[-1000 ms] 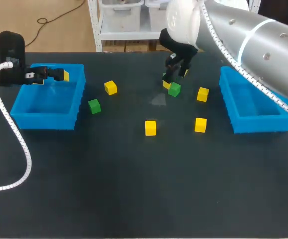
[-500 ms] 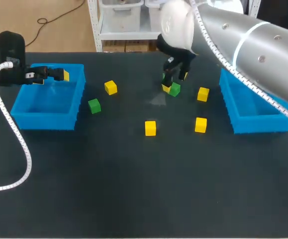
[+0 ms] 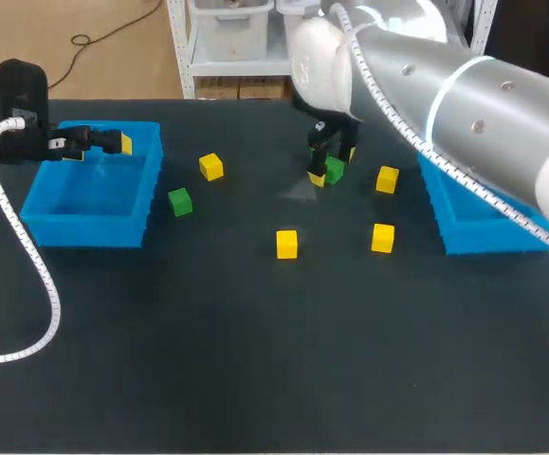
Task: Put the green cubes in the right bin and the yellow cubes in the left bin.
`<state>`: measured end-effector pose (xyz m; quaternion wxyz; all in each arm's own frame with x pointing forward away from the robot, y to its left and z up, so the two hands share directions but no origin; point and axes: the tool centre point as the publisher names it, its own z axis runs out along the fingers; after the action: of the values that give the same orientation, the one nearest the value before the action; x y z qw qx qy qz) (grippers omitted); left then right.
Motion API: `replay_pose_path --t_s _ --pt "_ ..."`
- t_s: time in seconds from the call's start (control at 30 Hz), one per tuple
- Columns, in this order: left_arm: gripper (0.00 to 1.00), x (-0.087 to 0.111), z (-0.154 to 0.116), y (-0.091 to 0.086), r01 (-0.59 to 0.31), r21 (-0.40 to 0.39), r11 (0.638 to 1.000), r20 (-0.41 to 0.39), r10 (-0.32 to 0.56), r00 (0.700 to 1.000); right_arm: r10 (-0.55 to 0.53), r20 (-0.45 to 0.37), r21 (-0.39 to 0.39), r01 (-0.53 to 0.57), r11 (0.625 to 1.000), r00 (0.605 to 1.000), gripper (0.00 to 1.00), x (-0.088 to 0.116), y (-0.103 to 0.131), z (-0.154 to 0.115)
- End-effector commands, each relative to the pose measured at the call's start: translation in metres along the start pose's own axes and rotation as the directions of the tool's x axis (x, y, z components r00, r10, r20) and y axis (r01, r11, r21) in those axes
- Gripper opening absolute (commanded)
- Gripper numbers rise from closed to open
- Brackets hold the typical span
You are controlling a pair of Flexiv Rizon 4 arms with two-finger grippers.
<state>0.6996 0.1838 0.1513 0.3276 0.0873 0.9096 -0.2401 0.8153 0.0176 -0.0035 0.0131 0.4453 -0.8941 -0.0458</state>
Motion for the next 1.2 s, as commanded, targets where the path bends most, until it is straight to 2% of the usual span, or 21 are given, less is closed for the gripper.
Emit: replay_pose_path --t_s 0.03,0.47,0.57,0.67,0.77,0.87,1.03,1.2 --pt "1.00 0.001 0.000 0.001 -0.001 0.006 1.000 0.005 0.001 1.000 -0.001 -0.181 0.004 0.002 1.000 0.984 0.00 -0.010 -0.001 0.001" --pt "1.00 0.001 0.000 0.001 -0.001 0.006 1.000 0.005 0.001 1.000 0.013 -0.189 0.022 -0.009 1.000 0.982 0.00 -0.009 -0.001 0.002" --pt "1.00 0.001 0.000 0.001 -0.001 0.006 1.000 0.005 0.001 1.000 0.023 -0.182 0.050 -0.014 0.999 0.983 0.00 -0.010 -0.004 -0.003" --pt "1.00 0.001 0.000 0.001 -0.001 0.006 1.000 0.005 0.001 1.000 0.057 -0.111 0.081 -0.048 0.996 0.992 0.00 -0.010 -0.013 -0.028" --pt "1.00 0.001 0.000 0.001 -0.001 0.006 1.000 0.005 0.001 1.000 0.102 0.005 0.121 -0.102 0.987 0.995 0.00 -0.008 -0.028 -0.070" --pt "1.00 0.001 0.000 0.001 -0.001 0.006 1.000 0.005 0.001 1.000 0.171 0.144 0.143 -0.192 0.971 0.975 0.00 0.004 -0.047 -0.117" --pt "1.00 0.001 0.000 0.001 -0.001 0.006 1.000 0.005 0.001 1.000 0.274 0.301 0.155 -0.331 0.931 0.913 0.00 0.044 -0.069 -0.179" --pt "1.00 0.001 0.000 0.001 -0.001 0.006 1.000 0.005 0.001 1.000 0.354 0.356 0.162 -0.430 0.888 0.865 0.00 0.095 -0.073 -0.211"
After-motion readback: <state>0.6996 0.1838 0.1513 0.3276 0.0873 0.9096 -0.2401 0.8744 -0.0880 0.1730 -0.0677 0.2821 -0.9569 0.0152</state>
